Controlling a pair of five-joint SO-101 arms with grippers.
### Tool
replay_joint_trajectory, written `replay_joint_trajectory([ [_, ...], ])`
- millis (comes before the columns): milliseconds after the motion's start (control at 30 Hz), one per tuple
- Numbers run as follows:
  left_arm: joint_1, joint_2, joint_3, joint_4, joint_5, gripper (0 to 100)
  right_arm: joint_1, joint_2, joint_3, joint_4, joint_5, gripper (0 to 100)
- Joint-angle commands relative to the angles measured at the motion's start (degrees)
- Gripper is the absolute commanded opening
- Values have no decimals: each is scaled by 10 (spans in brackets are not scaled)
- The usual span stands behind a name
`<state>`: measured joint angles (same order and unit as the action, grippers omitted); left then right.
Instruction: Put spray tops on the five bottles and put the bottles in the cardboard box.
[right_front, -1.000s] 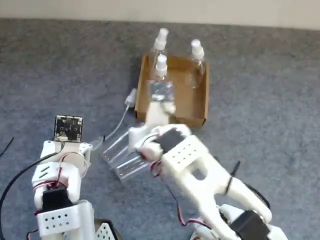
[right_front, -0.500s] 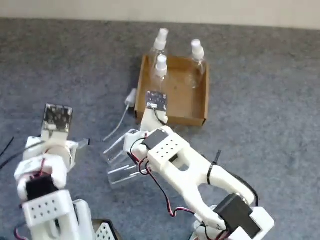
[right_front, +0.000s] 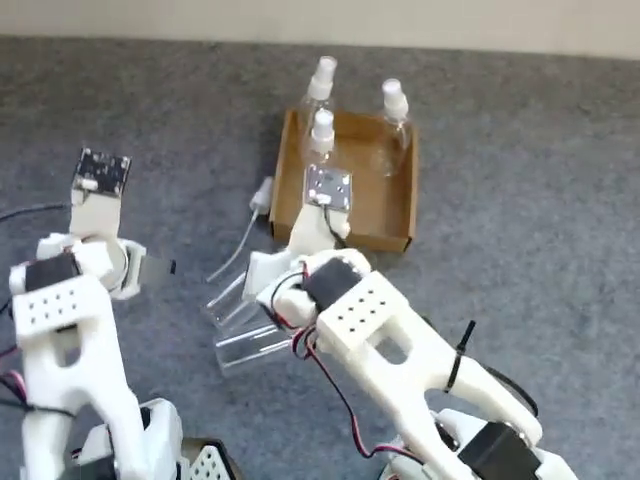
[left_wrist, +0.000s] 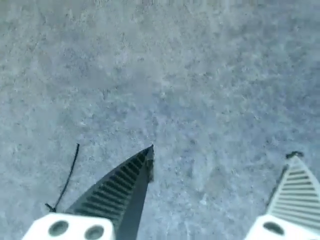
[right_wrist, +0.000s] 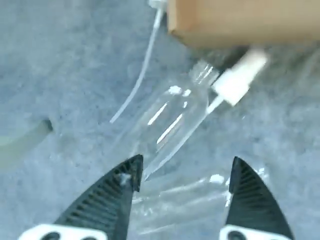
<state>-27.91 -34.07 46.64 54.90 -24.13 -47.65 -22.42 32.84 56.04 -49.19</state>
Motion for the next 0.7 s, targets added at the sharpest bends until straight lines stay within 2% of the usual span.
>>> replay_joint_trajectory([
  [0,-2,67,-100,-7,-3,357,-11,-5,-29,3,-53,217],
  [167,6,153,-205,-5,-2,357,-47,65,-30,-3,-91,217],
  [400,42,230,-363,95,-3,357,-50,160,-31,-4,-132,217],
  [667,55,264,-397,109,-3,357,-48,196,-33,1,-137,216],
])
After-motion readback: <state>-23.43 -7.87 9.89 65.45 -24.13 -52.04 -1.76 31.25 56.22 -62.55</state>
